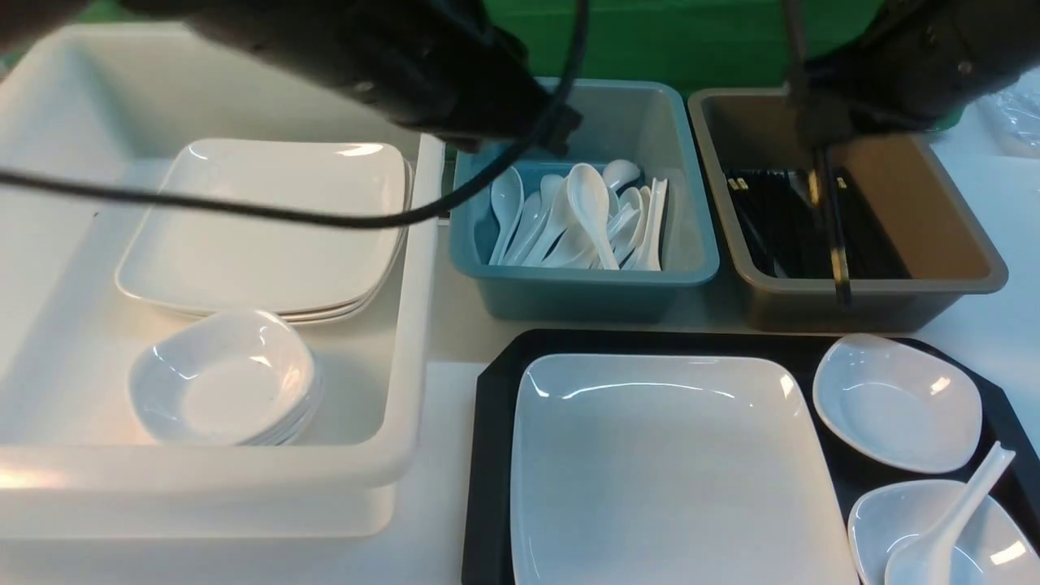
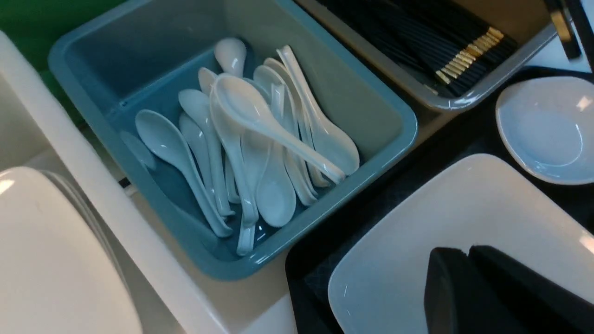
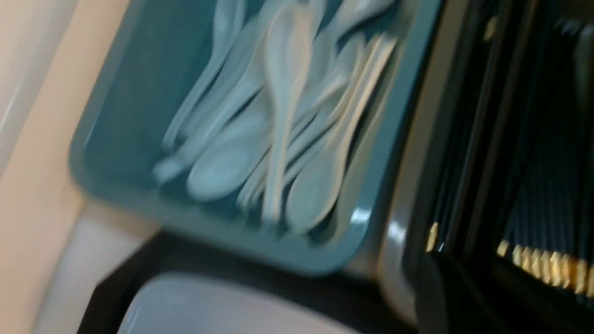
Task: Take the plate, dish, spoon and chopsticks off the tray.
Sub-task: Use the right arm to put the chopsticks into the small storage box on the right
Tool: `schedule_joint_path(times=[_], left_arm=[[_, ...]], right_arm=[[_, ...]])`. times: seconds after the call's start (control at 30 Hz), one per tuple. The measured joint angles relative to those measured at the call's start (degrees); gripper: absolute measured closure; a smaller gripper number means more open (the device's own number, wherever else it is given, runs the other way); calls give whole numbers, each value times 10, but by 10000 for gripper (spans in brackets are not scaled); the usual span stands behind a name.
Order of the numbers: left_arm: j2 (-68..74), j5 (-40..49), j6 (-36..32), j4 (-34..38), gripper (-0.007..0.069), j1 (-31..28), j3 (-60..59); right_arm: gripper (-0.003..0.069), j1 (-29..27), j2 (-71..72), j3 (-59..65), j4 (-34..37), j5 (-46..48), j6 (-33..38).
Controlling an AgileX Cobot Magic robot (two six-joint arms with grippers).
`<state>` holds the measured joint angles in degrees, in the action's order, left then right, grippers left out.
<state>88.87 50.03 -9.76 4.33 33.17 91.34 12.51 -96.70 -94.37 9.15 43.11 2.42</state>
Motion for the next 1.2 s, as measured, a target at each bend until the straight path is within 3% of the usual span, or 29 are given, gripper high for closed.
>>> schedule_joint_path(times=[0.33, 0.5, 0.73, 0.87, 0.97, 1.1, 1.2], left_arm=[[125, 47, -62, 53, 611, 0, 113], [158, 18, -67, 63, 611, 1, 124], [162, 27, -68, 72, 611, 1, 126], [161, 46, -68, 72, 611, 1, 126], [160, 61, -68, 72, 611, 1, 126], [160, 77, -61, 74, 611, 1, 126], [160, 93, -53, 75, 611, 1, 126]], right_arm=[[587, -73, -139, -20, 3, -228, 0], [587, -80, -195, -20, 3, -277, 1], [544, -80, -238, -21, 4, -246, 9], [389, -80, -240, -21, 4, -206, 13], [323, -80, -240, -21, 4, -171, 14], [320, -80, -235, -21, -1, -120, 15], [383, -80, -213, -21, -18, -65, 17]])
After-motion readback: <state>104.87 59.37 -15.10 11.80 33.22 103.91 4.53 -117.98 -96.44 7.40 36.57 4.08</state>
